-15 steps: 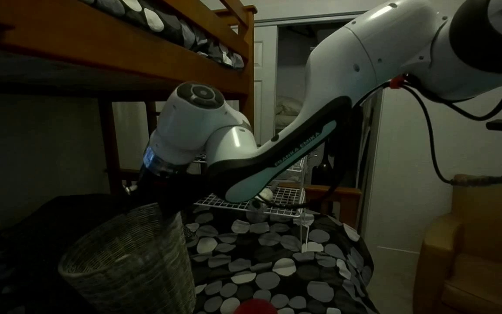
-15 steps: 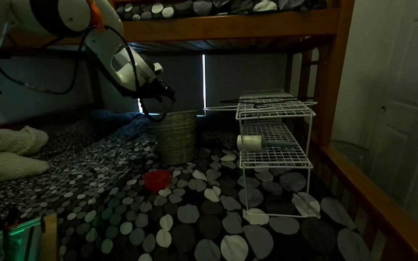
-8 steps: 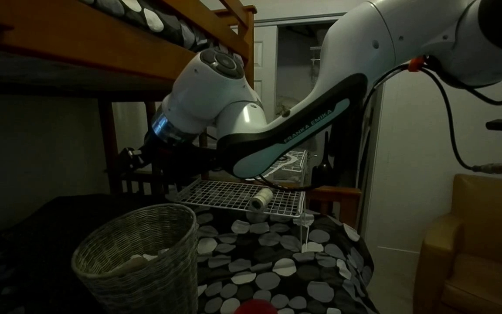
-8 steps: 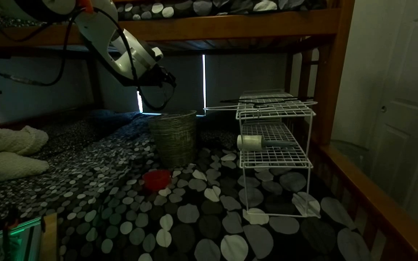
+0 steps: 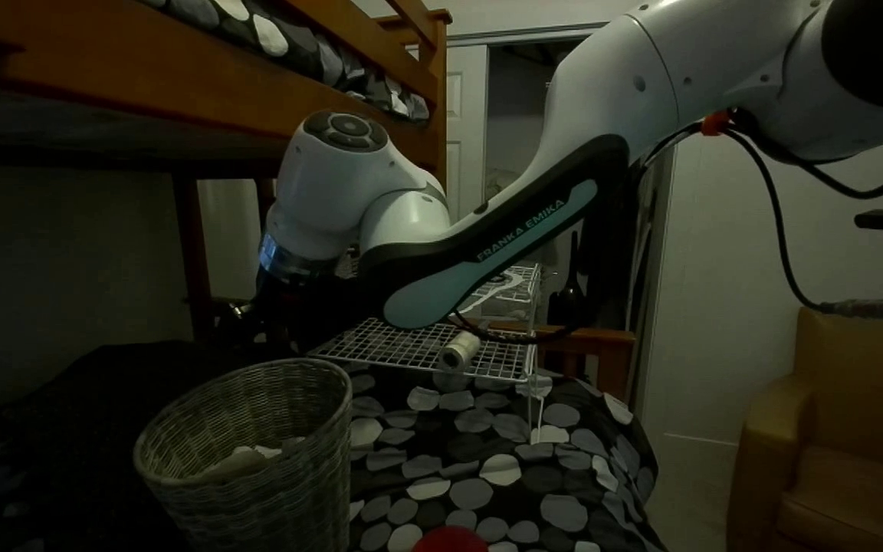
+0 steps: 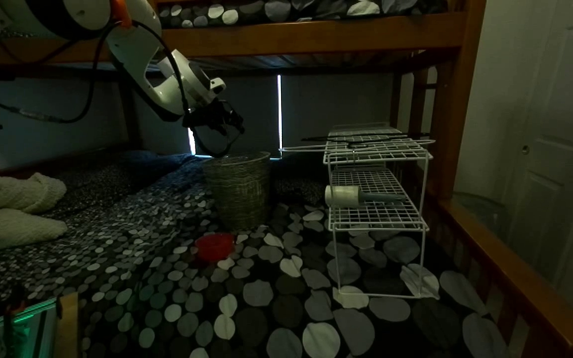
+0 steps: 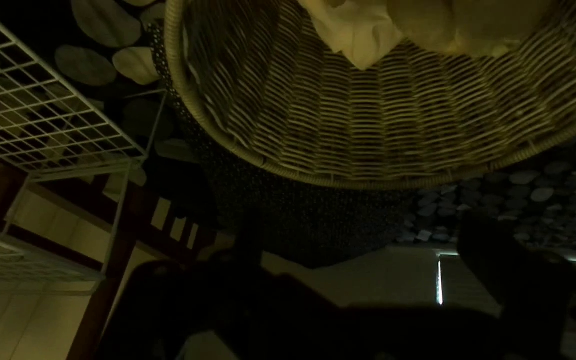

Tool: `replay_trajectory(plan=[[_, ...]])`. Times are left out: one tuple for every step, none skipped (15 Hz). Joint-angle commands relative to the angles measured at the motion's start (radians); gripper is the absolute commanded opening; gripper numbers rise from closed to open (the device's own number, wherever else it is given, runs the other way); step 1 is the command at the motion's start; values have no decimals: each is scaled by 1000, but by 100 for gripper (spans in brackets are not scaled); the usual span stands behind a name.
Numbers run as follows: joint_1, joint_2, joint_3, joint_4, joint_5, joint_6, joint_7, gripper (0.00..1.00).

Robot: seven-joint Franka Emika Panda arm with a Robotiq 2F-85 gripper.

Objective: Pick up the sun glasses from the basket and put them in the red bowl

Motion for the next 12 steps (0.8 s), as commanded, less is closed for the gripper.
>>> replay_trajectory(plan=[[22,-1,-25,3,6,9,0,100],[34,-1,-39,5,8,14,0,100],[36,-3,-44,5,8,16,0,100],[38,1,-40,2,14,-7,-20,100],[89,2,-96,-2,116,10,-84,100],[104,16,-110,11,131,-7,-84,100],[114,29,-120,20,179,-17,-118,100],[128,41,-132,20,216,-36,-146,100],[140,46,-145,15,249,-63,-183,100],[155,56,-159,15,276,-90,-209,100],[168,75,-171,21,304,-104,-231,100],[177,83,-175,18,339,-116,-254,100]])
